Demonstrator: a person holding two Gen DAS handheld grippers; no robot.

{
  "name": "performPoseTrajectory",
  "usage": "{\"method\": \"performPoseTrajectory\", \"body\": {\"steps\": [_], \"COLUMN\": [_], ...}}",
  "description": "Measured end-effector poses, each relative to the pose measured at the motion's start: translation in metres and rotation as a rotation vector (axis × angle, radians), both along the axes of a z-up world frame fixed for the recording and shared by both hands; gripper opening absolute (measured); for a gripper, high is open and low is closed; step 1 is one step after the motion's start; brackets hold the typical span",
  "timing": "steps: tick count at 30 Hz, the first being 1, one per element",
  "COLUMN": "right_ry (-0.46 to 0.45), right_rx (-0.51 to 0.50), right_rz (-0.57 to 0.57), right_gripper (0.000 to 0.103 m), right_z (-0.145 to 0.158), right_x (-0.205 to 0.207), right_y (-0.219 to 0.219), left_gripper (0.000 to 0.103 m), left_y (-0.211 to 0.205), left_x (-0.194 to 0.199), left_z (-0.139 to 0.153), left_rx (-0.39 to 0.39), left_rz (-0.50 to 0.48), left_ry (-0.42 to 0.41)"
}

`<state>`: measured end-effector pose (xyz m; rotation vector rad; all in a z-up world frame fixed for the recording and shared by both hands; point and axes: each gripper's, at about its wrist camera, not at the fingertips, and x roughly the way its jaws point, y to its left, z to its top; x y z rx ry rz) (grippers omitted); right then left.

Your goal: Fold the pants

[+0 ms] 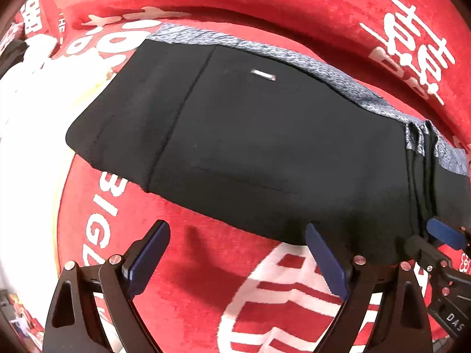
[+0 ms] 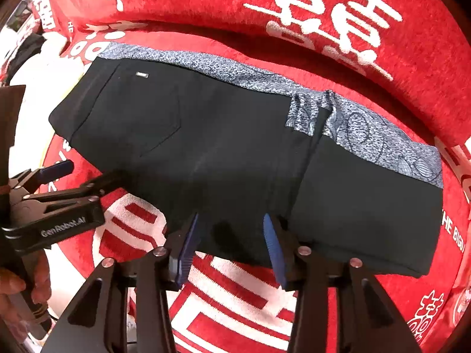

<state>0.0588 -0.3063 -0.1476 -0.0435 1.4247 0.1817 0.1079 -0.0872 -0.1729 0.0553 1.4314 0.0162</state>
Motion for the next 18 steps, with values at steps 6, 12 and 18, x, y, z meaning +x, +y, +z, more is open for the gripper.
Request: {"method": "performPoseTrajectory", "body": {"steps": [6, 12, 18], "right_ry": [0.015, 0.023, 0.039], "right_rx": [-0.026, -0.028, -0.056], "right_rz": [0.028, 0.030, 0.042], "right_gripper": [0.051, 0.052, 0.052], "right_z": [-0.010, -0.012, -0.017], "right_x": [-0.002, -0.001, 0.001], "right_y": [0.007, 0.009, 0.018], "left_gripper": [0.094, 0.094, 0.094], "left_y": [0.012, 0.020, 0.026], "left_x": [0.003, 0.006, 0.009], "left_z": [0.000, -0.001, -0.005], "left_rx": [-0.009, -0.012, -0.013], "left_rz": [0.028, 0.038, 0.049], "left_ry": [-0.002, -0.002, 0.005]}}
